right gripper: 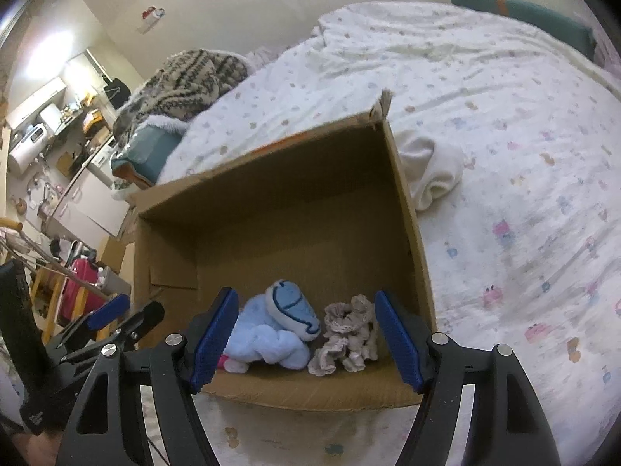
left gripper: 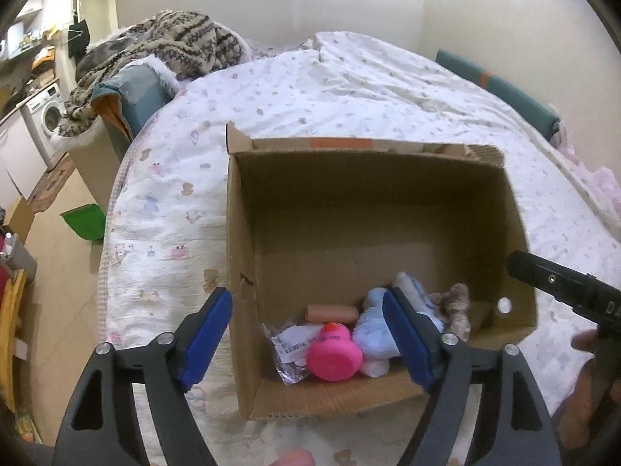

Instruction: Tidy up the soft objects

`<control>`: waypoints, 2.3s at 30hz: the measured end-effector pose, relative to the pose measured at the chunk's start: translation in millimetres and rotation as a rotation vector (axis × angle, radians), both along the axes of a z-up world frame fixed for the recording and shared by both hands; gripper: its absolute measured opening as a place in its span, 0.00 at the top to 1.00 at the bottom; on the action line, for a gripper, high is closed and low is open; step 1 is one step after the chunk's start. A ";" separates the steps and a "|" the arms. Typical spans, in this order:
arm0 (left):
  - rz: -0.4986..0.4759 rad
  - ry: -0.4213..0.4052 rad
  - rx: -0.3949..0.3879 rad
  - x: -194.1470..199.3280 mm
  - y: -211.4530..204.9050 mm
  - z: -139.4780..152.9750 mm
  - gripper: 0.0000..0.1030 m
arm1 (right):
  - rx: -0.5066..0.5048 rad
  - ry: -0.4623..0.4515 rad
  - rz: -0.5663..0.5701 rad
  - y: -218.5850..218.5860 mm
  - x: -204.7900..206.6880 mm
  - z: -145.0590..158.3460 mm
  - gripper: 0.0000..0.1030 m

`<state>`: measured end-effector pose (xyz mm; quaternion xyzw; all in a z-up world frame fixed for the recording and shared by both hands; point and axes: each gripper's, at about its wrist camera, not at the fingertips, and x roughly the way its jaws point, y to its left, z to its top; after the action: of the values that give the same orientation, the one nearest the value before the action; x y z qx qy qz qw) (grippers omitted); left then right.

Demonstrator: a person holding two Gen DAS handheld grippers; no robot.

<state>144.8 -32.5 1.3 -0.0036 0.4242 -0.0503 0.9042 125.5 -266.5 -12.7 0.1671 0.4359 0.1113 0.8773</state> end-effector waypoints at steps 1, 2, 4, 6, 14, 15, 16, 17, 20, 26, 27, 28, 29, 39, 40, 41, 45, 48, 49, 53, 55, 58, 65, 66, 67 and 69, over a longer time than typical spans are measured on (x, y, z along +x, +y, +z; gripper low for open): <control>-0.005 -0.004 -0.013 -2.6 1.2 3.2 0.18 | -0.002 -0.013 -0.004 -1.3 -2.7 3.2 0.23; -0.008 -0.011 -0.022 -5.0 2.1 6.2 0.15 | -0.002 -0.024 -0.010 -2.0 -5.7 6.2 0.20; -0.012 -0.037 -0.028 -11.5 4.8 13.5 0.08 | 0.002 -0.045 -0.023 -5.2 -12.4 12.2 0.14; -0.006 -0.062 -0.022 -19.2 8.3 20.0 0.04 | -0.004 -0.064 -0.029 -7.4 -20.5 18.1 0.02; 0.021 -0.103 -0.076 -51.4 29.0 37.6 0.01 | -0.039 -0.106 -0.063 -6.9 -48.2 29.7 0.00; 0.025 -0.107 -0.067 -55.5 30.3 38.7 0.01 | -0.041 -0.110 -0.066 -5.4 -50.8 30.6 0.00; 0.033 -0.112 -0.046 -59.8 30.5 39.7 0.01 | -0.047 -0.117 -0.069 -4.4 -55.4 31.8 0.00; 0.041 -0.117 -0.027 -63.4 30.7 40.2 0.01 | -0.054 -0.128 -0.071 -2.7 -59.9 32.7 0.00; 0.056 -0.115 -0.008 -76.1 33.5 40.9 0.01 | -0.075 -0.149 -0.067 2.3 -72.9 36.0 0.00; 0.067 -0.119 -0.012 -97.6 33.0 40.8 0.01 | -0.096 -0.143 -0.071 12.3 -96.9 31.5 0.00; 0.073 -0.137 0.010 -101.5 31.4 40.7 0.01 | -0.102 -0.144 -0.068 14.2 -99.4 31.0 0.00; 0.077 -0.147 0.023 -105.2 31.1 41.1 0.01 | -0.117 -0.147 -0.067 16.2 -101.3 31.2 0.00; 0.080 -0.155 0.033 -108.6 31.1 41.5 0.01 | -0.134 -0.152 -0.069 18.4 -102.5 31.3 0.00; 0.104 -0.099 -0.009 -113.5 38.3 24.4 0.01 | -0.223 -0.192 -0.057 33.6 -106.2 29.4 0.00; 0.106 -0.093 -0.014 -111.7 37.9 22.3 0.01 | -0.232 -0.189 -0.051 35.3 -105.7 28.2 0.00; 0.108 -0.088 -0.018 -110.2 37.7 20.6 0.01 | -0.241 -0.188 -0.048 37.2 -105.8 27.0 0.00; 0.107 -0.088 -0.027 -107.5 35.7 18.7 0.01 | -0.255 -0.173 -0.036 41.9 -103.5 21.2 0.00; 0.107 -0.094 -0.034 -107.3 36.1 19.8 0.01 | -0.259 -0.152 -0.030 44.1 -100.0 16.3 0.00; 0.109 -0.094 -0.037 -107.1 36.4 19.9 0.01 | -0.260 -0.146 -0.028 45.1 -99.0 14.8 0.00; 0.113 -0.087 -0.051 -105.7 37.4 19.3 0.01 | -0.266 -0.134 -0.016 49.4 -96.9 10.9 0.00; 0.114 -0.083 -0.057 -105.1 37.3 18.6 0.01 | -0.269 -0.136 -0.013 50.2 -97.1 10.7 0.00; 0.113 -0.065 -0.076 -103.3 38.0 16.4 0.01 | -0.269 -0.131 -0.012 51.2 -96.6 9.8 0.00; 0.119 -0.057 -0.093 -101.9 39.8 15.4 0.01 | -0.264 -0.121 -0.008 51.5 -94.3 8.1 0.00; 0.117 -0.058 -0.091 -102.1 39.5 15.6 0.01 | -0.264 -0.121 -0.009 51.5 -94.3 8.1 0.00; 0.115 -0.060 -0.087 -102.2 38.9 16.0 0.01 | -0.265 -0.121 -0.009 51.5 -94.3 8.2 0.00; 0.111 -0.063 -0.081 -102.2 38.1 16.5 0.01 | -0.263 -0.122 -0.008 51.4 -94.2 8.3 0.00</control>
<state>42.6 5.6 17.8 -0.0622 0.3921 -0.0171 0.9177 31.3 -215.2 -4.4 0.0454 0.3921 0.0595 0.9169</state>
